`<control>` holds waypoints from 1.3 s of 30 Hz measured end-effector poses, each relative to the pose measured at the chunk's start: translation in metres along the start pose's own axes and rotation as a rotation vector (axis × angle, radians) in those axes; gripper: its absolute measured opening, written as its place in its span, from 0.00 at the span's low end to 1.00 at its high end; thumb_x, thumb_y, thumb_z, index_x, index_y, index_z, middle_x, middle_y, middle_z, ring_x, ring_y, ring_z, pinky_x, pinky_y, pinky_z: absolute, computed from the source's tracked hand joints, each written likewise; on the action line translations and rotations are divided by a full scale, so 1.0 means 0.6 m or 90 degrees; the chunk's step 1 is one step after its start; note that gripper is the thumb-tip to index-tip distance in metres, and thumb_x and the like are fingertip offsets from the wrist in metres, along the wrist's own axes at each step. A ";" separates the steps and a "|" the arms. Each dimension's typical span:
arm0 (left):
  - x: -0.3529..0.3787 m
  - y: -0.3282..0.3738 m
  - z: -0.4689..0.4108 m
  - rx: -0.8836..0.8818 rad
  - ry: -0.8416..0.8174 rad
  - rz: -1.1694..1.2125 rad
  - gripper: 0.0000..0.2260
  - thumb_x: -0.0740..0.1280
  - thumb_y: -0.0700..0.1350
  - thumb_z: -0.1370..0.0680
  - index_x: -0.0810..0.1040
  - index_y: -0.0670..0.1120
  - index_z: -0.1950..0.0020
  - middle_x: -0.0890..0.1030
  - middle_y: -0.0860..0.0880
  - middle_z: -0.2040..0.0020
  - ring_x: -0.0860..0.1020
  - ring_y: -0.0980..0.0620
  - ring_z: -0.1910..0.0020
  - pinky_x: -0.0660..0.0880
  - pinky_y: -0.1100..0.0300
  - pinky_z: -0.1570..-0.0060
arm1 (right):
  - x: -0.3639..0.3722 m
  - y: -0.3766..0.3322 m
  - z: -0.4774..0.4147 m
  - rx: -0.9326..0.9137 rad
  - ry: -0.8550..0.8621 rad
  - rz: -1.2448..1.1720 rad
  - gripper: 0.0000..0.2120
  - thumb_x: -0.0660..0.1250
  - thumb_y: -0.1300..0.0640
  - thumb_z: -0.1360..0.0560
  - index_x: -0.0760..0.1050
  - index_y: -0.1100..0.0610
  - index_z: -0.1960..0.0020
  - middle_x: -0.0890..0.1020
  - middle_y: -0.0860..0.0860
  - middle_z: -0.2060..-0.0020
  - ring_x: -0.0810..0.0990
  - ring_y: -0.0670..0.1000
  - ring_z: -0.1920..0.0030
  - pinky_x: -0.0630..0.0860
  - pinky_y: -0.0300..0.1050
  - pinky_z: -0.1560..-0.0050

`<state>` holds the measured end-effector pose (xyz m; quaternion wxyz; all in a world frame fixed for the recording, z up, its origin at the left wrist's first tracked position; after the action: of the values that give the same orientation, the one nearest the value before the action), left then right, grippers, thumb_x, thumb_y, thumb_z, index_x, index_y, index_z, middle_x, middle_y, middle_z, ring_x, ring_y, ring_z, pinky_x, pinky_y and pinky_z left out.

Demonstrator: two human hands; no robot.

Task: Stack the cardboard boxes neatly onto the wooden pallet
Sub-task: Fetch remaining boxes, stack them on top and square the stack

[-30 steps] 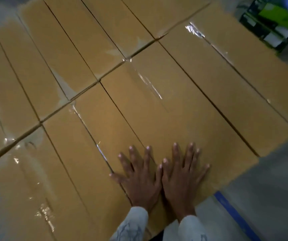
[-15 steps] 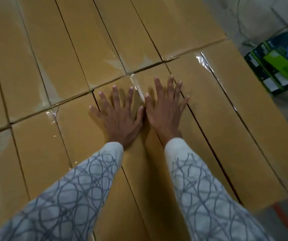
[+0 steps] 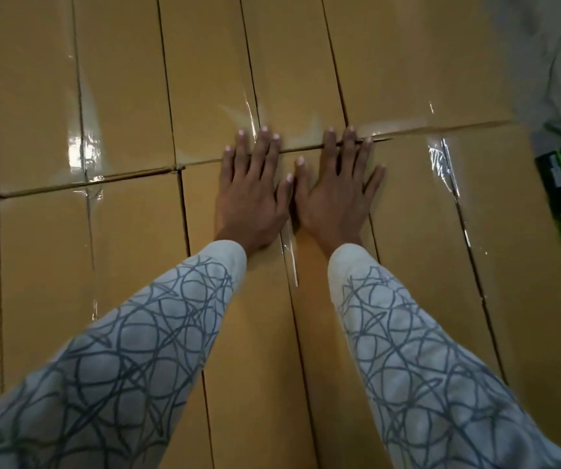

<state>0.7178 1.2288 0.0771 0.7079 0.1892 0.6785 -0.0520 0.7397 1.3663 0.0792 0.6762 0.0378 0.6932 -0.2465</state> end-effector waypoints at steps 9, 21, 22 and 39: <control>-0.039 -0.013 0.031 -0.038 -0.052 0.071 0.27 0.50 0.57 0.14 0.54 0.50 0.16 0.52 0.48 0.15 0.46 0.46 0.16 0.49 0.44 0.19 | -0.021 -0.010 0.017 -0.041 -0.055 -0.010 0.31 0.48 0.37 0.14 0.47 0.47 0.15 0.44 0.52 0.16 0.40 0.58 0.16 0.41 0.70 0.22; -0.151 -0.362 0.312 -0.455 -0.034 0.011 0.27 0.47 0.62 0.16 0.52 0.61 0.16 0.49 0.49 0.15 0.44 0.44 0.17 0.46 0.37 0.22 | 0.055 -0.442 0.217 -0.463 -0.211 -0.042 0.28 0.52 0.41 0.14 0.50 0.41 0.16 0.43 0.50 0.16 0.37 0.56 0.17 0.41 0.70 0.21; -0.155 -0.395 0.324 -0.476 -0.023 0.014 0.26 0.48 0.61 0.15 0.52 0.62 0.17 0.49 0.49 0.15 0.44 0.44 0.17 0.45 0.35 0.22 | 0.071 -0.473 0.221 -0.475 -0.226 -0.034 0.29 0.52 0.40 0.15 0.50 0.41 0.16 0.43 0.50 0.16 0.37 0.56 0.17 0.41 0.70 0.21; -0.128 -0.642 0.335 -0.283 0.001 0.040 0.27 0.44 0.60 0.15 0.46 0.60 0.16 0.41 0.51 0.15 0.38 0.40 0.17 0.41 0.31 0.24 | 0.179 -0.631 0.254 -0.368 -0.168 0.097 0.31 0.45 0.33 0.16 0.46 0.39 0.16 0.46 0.49 0.15 0.42 0.57 0.16 0.39 0.72 0.22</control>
<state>0.7740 0.7911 0.0778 0.7329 0.0496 0.6676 0.1211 0.7249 0.9445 0.0923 0.7594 -0.1359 0.6362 0.0088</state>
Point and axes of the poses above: each hand's wrist, its own z-axis away from the middle knuckle, its own x-axis out of the palm, y = z × x, the point moved 1 cm from there along -z, towards the middle knuckle
